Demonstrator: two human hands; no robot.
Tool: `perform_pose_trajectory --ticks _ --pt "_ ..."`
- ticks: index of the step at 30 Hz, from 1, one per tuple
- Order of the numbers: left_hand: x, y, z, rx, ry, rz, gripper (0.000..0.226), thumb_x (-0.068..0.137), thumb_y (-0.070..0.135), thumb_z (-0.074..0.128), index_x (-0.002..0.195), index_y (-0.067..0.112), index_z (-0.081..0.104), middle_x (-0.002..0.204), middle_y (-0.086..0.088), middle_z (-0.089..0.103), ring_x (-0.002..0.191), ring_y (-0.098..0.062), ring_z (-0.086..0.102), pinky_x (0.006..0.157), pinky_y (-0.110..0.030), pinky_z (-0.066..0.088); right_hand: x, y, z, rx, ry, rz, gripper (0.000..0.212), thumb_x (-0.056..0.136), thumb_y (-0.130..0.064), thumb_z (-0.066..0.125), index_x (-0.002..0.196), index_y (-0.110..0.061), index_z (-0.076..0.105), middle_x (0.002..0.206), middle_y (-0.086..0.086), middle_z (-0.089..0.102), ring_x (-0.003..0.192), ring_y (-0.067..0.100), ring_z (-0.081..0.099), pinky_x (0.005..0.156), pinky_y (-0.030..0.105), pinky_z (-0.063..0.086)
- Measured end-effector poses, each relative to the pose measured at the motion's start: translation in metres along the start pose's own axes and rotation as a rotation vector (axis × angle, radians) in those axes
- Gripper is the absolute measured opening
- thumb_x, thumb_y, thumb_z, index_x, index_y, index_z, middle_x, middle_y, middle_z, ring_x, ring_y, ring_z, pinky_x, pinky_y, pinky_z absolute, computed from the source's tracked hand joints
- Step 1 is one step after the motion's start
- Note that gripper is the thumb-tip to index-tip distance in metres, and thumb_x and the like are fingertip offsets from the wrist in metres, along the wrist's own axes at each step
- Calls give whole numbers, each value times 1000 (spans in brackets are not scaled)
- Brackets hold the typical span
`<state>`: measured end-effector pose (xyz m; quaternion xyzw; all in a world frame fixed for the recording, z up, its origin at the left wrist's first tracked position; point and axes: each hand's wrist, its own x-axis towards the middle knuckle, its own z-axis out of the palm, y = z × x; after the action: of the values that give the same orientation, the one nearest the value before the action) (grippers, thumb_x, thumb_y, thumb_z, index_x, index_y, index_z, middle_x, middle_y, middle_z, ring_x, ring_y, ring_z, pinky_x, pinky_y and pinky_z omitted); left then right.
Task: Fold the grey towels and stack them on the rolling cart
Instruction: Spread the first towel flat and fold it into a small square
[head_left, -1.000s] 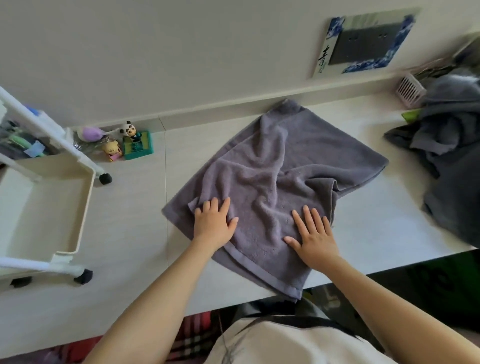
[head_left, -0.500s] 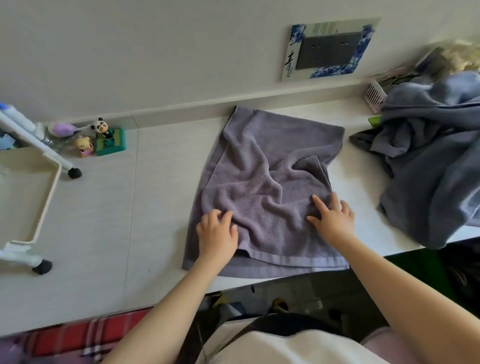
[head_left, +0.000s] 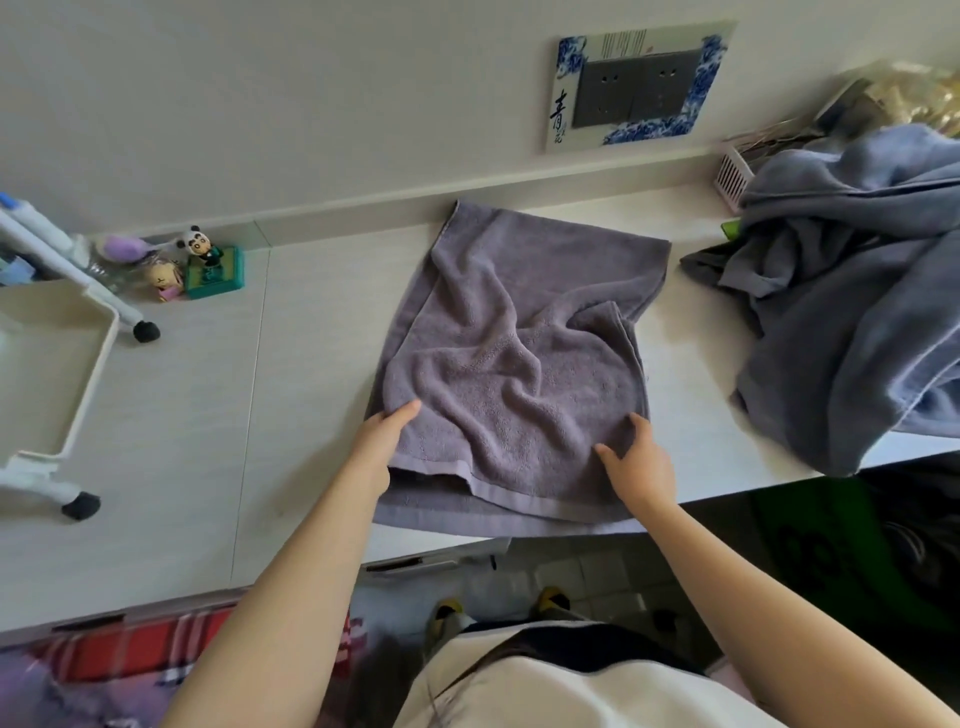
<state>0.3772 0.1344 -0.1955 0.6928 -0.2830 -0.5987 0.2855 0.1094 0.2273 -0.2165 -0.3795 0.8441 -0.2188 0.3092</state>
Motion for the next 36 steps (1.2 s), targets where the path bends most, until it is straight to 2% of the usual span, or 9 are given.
perform_pose_trajectory --ticks 4,7,11,14,17,21,30,33,36 --pt "-9 9 -25 -234 -2 -76 8 71 23 65 73 16 61 72 -1 64 68 -20 58 65 -29 44 -1 3 -5 61 -33 -33 52 96 -16 47 145 -24 29 141 9 45 119 32 51 95 39 45" --pt "-12 -7 -45 80 77 -44 29 46 32 64 69 15 58 76 -5 60 74 -23 54 67 -30 41 -7 13 -9 117 -5 -91 49 97 -11 44 143 -26 33 144 7 42 126 31 46 100 39 41" --pt "-19 -31 -46 497 93 28 19 70 30 64 71 12 57 66 -2 58 71 -25 55 63 -28 41 -14 19 -2 47 -61 -173 48 97 -10 44 141 -28 36 143 8 43 130 31 42 104 43 39" --pt "-11 -32 -48 570 160 111 18 83 20 57 67 12 54 53 5 58 66 -24 55 57 -28 38 -17 18 -2 52 -6 -170 41 98 -10 42 136 -26 45 139 7 48 126 29 45 103 40 39" --pt "2 -36 -58 595 170 111 16 87 21 56 77 9 51 73 -5 55 77 -28 53 66 -32 36 -16 16 -9 113 84 -114 33 98 -10 41 127 -20 54 133 7 54 121 28 50 100 36 41" --pt "5 -46 -63 822 148 221 20 94 25 53 93 6 45 86 -10 53 82 -29 53 66 -32 34 -17 23 -2 -130 53 -147 32 99 -19 40 129 -24 49 126 9 57 108 30 56 89 39 48" --pt "3 -62 -63 1131 253 505 22 99 24 43 99 2 43 86 -22 61 79 -41 60 56 -36 34 -23 40 1 -348 9 -159 43 98 -34 41 141 -31 35 121 7 49 94 25 57 76 33 51" --pt "3 -69 -61 1230 321 609 23 92 18 58 90 -3 51 80 -24 60 62 -42 61 46 -34 32 -29 42 5 -480 70 -158 45 99 -40 36 143 -34 31 117 4 46 83 20 57 63 30 52" --pt "6 -73 -61 1230 355 591 26 85 15 68 83 -4 52 75 -26 59 54 -41 60 43 -31 31 -31 38 9 -513 145 -129 43 99 -42 36 141 -34 36 115 5 48 87 22 57 63 29 50"
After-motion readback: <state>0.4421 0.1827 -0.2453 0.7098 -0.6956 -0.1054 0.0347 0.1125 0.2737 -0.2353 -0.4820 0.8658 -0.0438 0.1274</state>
